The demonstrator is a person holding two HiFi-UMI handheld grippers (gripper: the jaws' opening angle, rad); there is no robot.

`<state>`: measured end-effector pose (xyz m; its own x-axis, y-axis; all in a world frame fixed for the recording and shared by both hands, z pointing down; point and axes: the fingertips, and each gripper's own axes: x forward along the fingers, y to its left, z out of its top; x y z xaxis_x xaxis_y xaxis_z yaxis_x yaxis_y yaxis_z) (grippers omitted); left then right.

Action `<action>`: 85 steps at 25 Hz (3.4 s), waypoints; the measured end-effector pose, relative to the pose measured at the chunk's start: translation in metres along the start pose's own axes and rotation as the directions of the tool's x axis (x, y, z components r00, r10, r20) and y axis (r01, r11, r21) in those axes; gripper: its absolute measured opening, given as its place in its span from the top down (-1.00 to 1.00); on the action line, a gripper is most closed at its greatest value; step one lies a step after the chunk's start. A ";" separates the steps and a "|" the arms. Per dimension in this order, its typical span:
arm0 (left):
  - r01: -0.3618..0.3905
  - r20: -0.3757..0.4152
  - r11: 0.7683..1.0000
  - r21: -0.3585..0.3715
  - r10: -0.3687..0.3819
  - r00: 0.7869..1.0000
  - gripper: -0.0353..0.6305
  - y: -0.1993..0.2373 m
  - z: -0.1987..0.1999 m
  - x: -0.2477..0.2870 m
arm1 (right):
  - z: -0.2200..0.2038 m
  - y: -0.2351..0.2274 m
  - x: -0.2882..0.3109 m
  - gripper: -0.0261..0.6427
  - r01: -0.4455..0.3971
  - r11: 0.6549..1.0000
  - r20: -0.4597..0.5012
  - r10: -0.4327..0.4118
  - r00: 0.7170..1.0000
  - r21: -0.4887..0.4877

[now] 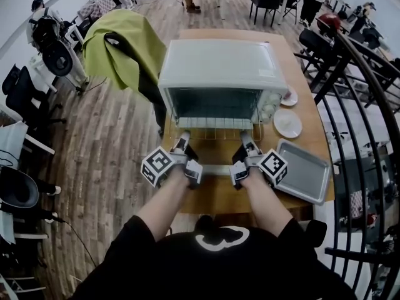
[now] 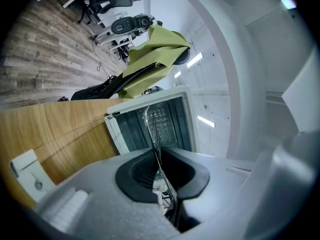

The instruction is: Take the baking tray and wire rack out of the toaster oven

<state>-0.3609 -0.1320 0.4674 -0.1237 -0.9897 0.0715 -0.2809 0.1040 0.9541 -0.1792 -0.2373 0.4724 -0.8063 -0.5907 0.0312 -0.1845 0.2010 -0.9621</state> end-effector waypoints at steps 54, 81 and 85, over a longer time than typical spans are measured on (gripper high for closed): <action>0.169 -0.463 0.985 0.046 -0.129 0.877 0.80 -0.109 -0.369 -0.056 | 0.163 -0.054 -0.384 0.87 0.144 0.989 0.360 -0.126 0.925 -0.025; 0.033 -0.580 0.998 0.054 0.004 0.815 0.79 -0.020 -0.427 0.010 | 0.193 -0.169 -0.362 0.84 0.262 0.965 0.305 -0.255 0.917 0.017; 0.072 -0.607 0.993 0.088 -0.003 0.795 0.79 -0.019 -0.429 0.008 | 0.191 -0.172 -0.361 0.83 0.257 0.966 0.292 -0.240 0.926 -0.019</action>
<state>0.0516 -0.1842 0.5751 0.4800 -0.8466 0.2300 -0.3721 0.0410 0.9273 0.2509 -0.2076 0.5744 -0.5379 -0.8234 0.1810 -0.3963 0.0575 -0.9163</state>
